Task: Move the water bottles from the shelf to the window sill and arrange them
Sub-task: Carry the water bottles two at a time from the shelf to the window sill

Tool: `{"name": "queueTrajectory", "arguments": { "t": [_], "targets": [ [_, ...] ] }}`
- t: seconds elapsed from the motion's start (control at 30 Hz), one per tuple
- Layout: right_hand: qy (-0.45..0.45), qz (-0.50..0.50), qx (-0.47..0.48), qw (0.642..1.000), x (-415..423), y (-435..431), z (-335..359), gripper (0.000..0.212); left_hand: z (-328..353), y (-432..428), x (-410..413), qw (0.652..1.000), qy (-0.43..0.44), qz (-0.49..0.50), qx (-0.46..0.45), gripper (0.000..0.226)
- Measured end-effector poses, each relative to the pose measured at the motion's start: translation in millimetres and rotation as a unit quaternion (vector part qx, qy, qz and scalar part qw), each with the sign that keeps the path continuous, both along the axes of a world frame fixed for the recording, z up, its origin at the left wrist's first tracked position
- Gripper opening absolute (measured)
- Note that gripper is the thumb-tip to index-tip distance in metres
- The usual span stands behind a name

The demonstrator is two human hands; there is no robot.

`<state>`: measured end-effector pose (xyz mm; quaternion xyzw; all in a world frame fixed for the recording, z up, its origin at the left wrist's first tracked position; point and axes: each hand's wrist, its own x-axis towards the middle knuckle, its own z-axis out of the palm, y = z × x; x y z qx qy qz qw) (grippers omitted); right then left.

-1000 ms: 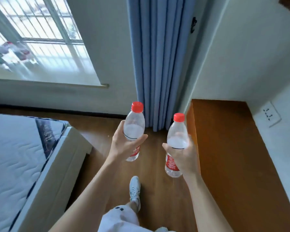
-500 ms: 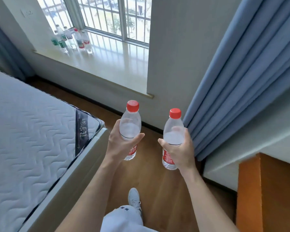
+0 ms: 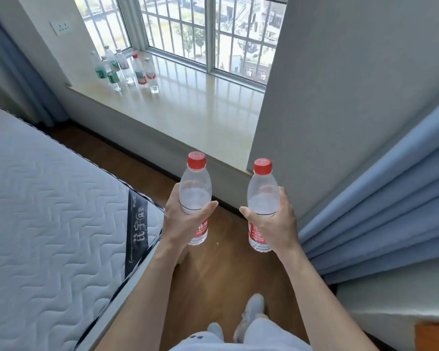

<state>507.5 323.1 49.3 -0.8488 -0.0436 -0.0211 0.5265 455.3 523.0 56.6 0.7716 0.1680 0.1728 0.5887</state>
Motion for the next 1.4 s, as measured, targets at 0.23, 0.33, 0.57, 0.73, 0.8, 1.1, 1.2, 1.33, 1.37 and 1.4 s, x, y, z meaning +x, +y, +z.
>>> {"name": "queueTrajectory", "arguments": {
  "t": [0.23, 0.33, 0.57, 0.73, 0.8, 1.1, 1.2, 1.33, 1.37, 1.4],
  "targets": [
    [-0.008, 0.047, -0.005, 0.999, 91.9, 42.9, -9.2, 0.074, -4.8, 35.4, 79.5, 0.999, 0.009, 0.045, 0.020, 0.056],
    [-0.006, 0.072, 0.004, 0.997, 145.3, 65.5, -9.4, 0.073, -6.3, 54.0, 124.6, 0.998, 0.012, 0.064, 0.023, 0.055],
    [0.027, 0.157, 0.027, 0.987, 277.4, 124.5, 5.9, 0.061, 11.1, 94.1, 234.7, 0.991, 0.023, 0.126, 0.023, 0.054],
    [0.024, 0.220, 0.025, 0.975, 351.6, 172.3, 17.7, 0.057, 21.0, 125.2, 290.4, 0.982, 0.025, 0.185, 0.024, 0.053],
    [0.029, 0.238, 0.028, 0.970, 369.3, 190.8, 16.3, 0.057, 19.4, 138.0, 301.9, 0.978, 0.029, 0.207, 0.028, 0.054],
    [0.031, 0.316, 0.019, 0.948, 424.9, 294.8, -0.8, 0.058, -1.1, 223.4, 336.5, 0.951, 0.035, 0.303, 0.042, 0.058],
    [0.036, 0.330, 0.022, 0.943, 444.4, 341.1, -5.1, 0.057, -9.0, 267.5, 354.3, 0.945, 0.037, 0.325, 0.034, 0.060],
    [0.035, 0.336, 0.024, 0.941, 477.8, 415.0, -6.6, 0.057, -15.4, 342.7, 386.1, 0.945, 0.030, 0.323, 0.041, 0.065],
    [0.037, 0.336, 0.024, 0.941, 486.3, 435.2, -5.1, 0.057, -15.2, 363.2, 393.9, 0.947, 0.030, 0.318, 0.034, 0.066],
    [0.038, 0.335, 0.024, 0.941, 494.3, 456.5, -2.8, 0.056, -14.8, 384.2, 401.4, 0.949, 0.030, 0.313, 0.029, 0.065]
  ]
}}
